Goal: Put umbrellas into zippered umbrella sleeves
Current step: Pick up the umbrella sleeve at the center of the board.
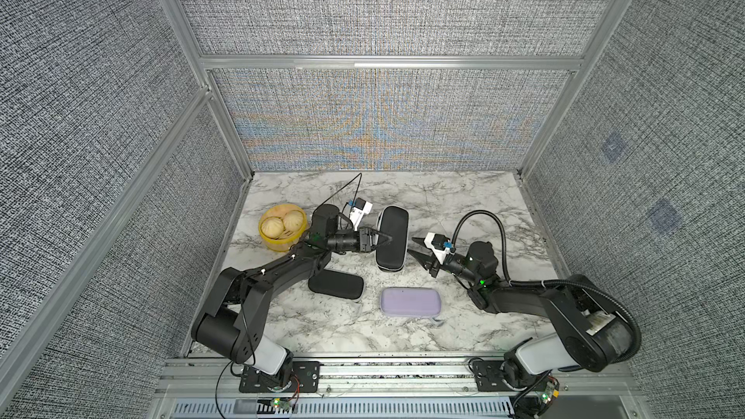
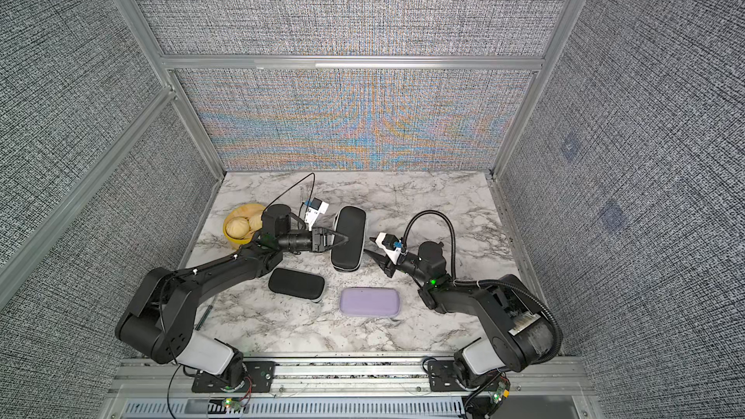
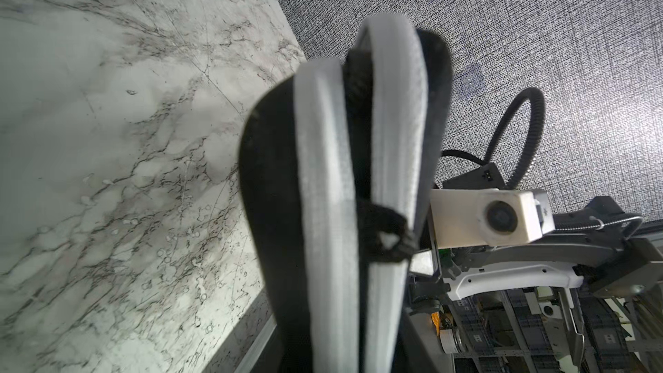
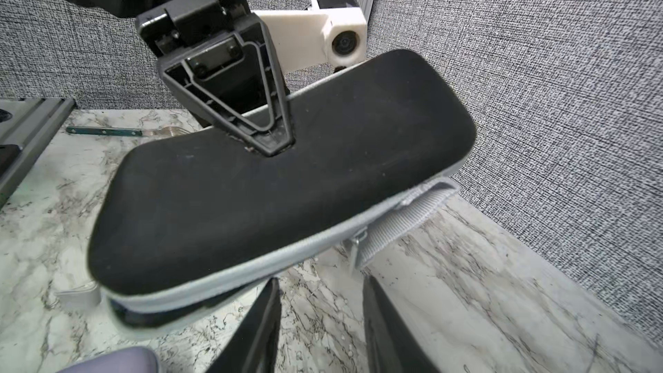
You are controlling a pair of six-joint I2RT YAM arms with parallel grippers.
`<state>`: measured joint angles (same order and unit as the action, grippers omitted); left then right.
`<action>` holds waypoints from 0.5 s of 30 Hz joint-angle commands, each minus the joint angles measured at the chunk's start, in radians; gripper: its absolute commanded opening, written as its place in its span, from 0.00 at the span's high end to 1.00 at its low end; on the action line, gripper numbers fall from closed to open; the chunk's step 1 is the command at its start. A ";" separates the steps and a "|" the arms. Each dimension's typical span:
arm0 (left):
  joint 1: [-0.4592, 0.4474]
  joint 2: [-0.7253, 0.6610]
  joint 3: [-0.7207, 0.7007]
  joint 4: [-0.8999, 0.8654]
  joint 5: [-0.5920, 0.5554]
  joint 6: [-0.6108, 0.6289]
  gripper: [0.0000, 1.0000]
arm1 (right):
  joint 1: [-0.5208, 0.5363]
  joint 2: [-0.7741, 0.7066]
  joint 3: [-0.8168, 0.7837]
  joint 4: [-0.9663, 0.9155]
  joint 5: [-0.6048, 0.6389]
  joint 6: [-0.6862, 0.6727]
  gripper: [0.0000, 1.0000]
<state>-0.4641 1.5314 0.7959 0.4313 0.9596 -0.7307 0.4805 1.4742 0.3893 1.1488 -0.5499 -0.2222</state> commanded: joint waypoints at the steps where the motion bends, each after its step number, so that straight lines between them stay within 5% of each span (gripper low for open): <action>1: -0.001 0.000 0.015 0.009 0.007 0.026 1.00 | 0.015 -0.002 0.007 0.048 0.032 -0.036 0.65; 6: -0.003 0.001 0.014 0.008 0.010 0.024 1.00 | 0.032 0.020 0.029 0.042 0.037 -0.061 0.73; 15: -0.007 -0.007 0.000 -0.003 0.016 0.030 1.00 | 0.029 0.080 0.053 0.041 0.050 -0.063 0.72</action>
<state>-0.4671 1.5356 0.7986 0.3935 0.9421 -0.7227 0.5095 1.5459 0.4324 1.1557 -0.5064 -0.2752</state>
